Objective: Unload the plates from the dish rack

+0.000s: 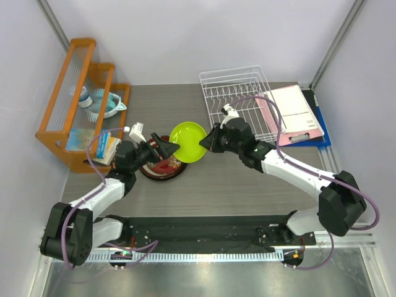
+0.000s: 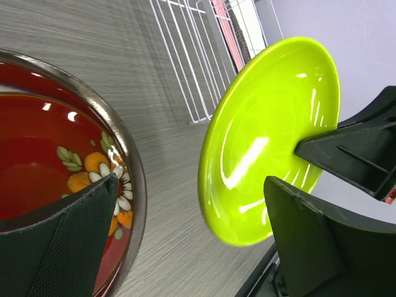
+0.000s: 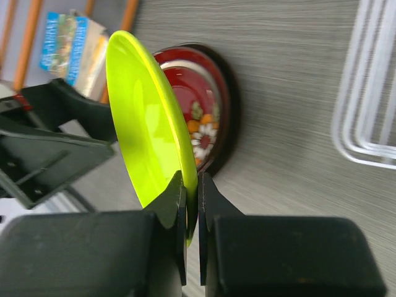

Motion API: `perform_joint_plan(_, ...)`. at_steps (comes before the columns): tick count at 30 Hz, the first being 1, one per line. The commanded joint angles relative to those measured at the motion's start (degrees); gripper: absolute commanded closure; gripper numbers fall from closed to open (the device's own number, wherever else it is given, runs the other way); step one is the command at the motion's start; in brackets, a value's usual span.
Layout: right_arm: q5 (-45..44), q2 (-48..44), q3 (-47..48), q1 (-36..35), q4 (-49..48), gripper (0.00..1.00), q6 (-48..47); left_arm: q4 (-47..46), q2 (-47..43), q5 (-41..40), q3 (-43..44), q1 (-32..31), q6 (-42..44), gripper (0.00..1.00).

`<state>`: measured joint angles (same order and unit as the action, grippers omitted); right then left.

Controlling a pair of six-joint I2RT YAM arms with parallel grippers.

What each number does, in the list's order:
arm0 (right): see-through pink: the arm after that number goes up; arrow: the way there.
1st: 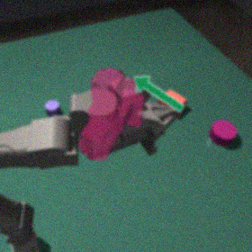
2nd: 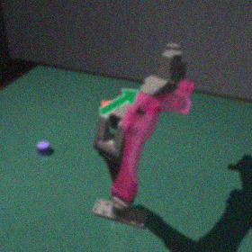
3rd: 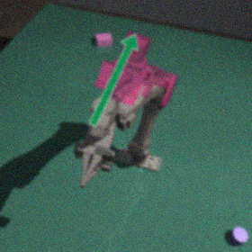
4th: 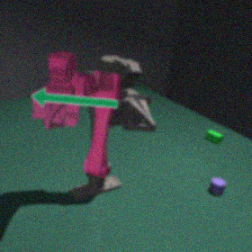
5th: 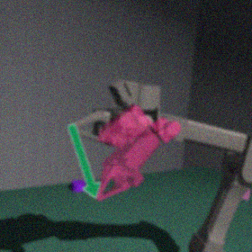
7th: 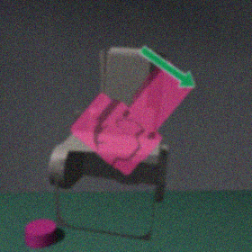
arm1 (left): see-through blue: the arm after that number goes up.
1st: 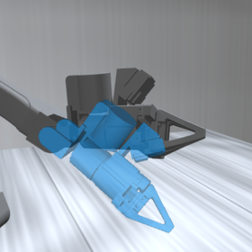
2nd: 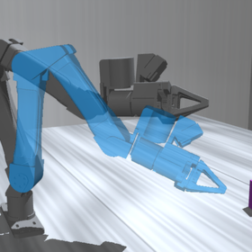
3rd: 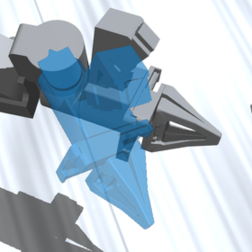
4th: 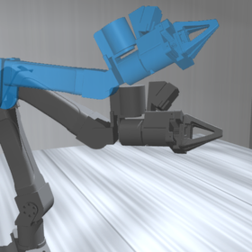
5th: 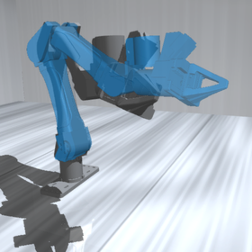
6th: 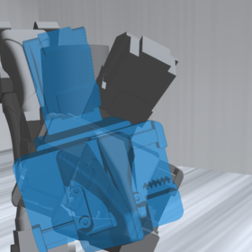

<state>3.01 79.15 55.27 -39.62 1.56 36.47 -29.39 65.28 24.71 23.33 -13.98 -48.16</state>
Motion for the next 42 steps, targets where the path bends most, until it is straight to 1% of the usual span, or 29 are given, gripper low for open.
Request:
perform_joint_plan(1, 7.1, 1.0, -1.1, -1.1, -11.4, 0.99, 6.0, -6.6, 1.6, 0.3, 0.7, -1.8, -0.7, 0.0)
perform_joint_plan(2, 8.2, 1.3, -2.3, -1.2, -12.5, 0.99, 6.9, -6.9, 1.9, 0.0, 0.7, -2.4, -0.7, 0.0)
perform_joint_plan(3, 9.2, 1.3, -3.1, -1.2, -15.8, 0.99, 7.9, -7.6, 2.3, -0.4, 0.7, -2.5, -0.8, 0.02)
perform_joint_plan(5, 11.2, 1.1, -5.2, -1.3, -18.3, 0.99, 10.5, -8.2, 2.7, -0.4, 0.6, -2.9, -0.7, 0.18)
perform_joint_plan(6, 11.8, 1.1, -5.6, -1.3, -20.2, 0.99, 10.9, -8.7, 2.8, -0.4, 0.5, -3.0, -0.6, 0.34)
perform_joint_plan(7, 12.2, 1.1, -6.3, -1.3, -20.5, 0.99, 11.7, -8.7, 2.8, -0.5, 0.3, -3.0, -0.5, 0.44)
perform_joint_plan(9, 12.7, 1.1, -6.7, -1.3, -21.1, 0.99, 12.0, -8.8, 2.4, -1.0, -0.1, -3.0, -0.5, 0.59)
perform_joint_plan(10, 12.7, 1.0, -6.8, -1.2, -21.2, 0.99, 12.5, -8.8, 2.0, -1.2, -0.5, -3.0, -0.4, 0.73)
perform_joint_plan(12, 13.1, 0.9, -7.3, -1.2, -22.1, 0.99, 12.7, -8.6, 1.8, -1.4, -0.8, -3.1, 0.0, 0.84)
perform_joint_plan(13, 13.1, 0.9, -7.4, -1.2, -22.2, 0.98, 12.8, -8.2, 1.4, -1.8, -0.9, -3.1, 0.1, 0.99)
perform_joint_plan(14, 12.9, 0.8, -7.3, -1.2, -22.1, 0.96, 13.0, -7.4, 1.3, -2.1, -1.0, -3.1, 0.3, 1.0)
perform_joint_plan(15, 12.6, 0.7, -7.2, -1.2, -21.8, 0.9, 12.7, -7.0, 1.1, -2.4, -1.0, -3.1, 0.6, 1.0)
perform_joint_plan(16, 11.9, 0.7, -7.2, -1.2, -21.3, 0.79, 12.5, -6.4, 0.5, -2.6, -1.0, -3.1, 0.9, 1.0)
perform_joint_plan(18, 10.6, 0.1, -6.9, -1.2, -19.7, 0.67, 11.7, -3.1, -0.4, -5.1, -0.7, -3.0, 2.1, 1.0)
perform_joint_plan(19, 9.5, -0.1, -6.3, -1.2, -18.3, 0.59, 10.9, -1.5, -1.8, -6.4, -0.4, -3.1, 2.8, 1.0)
perform_joint_plan(20, 8.3, -0.7, -6.0, -1.2, -15.3, 0.58, 9.6, 1.1, -2.5, -8.5, -0.2, -3.1, 4.1, 1.0)
perform_joint_plan(21, 6.0, -1.7, -6.0, -1.2, -14.3, 0.56, 8.9, 2.7, -3.2, -10.1, -0.1, -3.1, 4.8, 1.0)
perform_joint_plan(22, 4.7, -2.4, -5.8, -1.1, -13.0, 0.49, 8.1, 4.4, -4.0, -11.8, 0.5, -3.0, 5.5, 1.0)
perform_joint_plan(23, 3.0, -3.1, -5.6, -1.1, -9.9, 0.47, 7.5, 7.8, -5.5, -14.7, 0.7, -3.0, 6.1, 1.0)
perform_joint_plan(26, -0.8, -6.3, -5.8, -1.0, -6.6, 0.44, 4.8, 12.0, -7.5, -18.2, 1.5, -2.9, 8.6, 1.0)
perform_joint_plan(28, -1.9, -8.0, -6.0, -1.1, -5.9, 0.41, 3.8, 13.2, -8.0, -21.4, 1.8, -3.0, 9.0, 1.0)
perform_joint_plan(32, -2.5, -10.0, -6.5, -1.1, -4.1, 0.41, 2.9, 14.5, -7.2, -24.0, 2.4, -2.9, 9.5, 1.0)
perform_joint_plan(36, -2.7, -11.0, -7.5, -1.2, -3.6, 0.41, 2.4, 14.1, -5.1, -26.9, 2.6, -2.6, 9.1, 1.0)
perform_joint_plan(42, -2.7, -12.0, -8.6, -1.1, -3.0, 0.41, 2.1, 11.7, -1.0, -27.2, 2.2, -2.1, 8.5, 1.0)
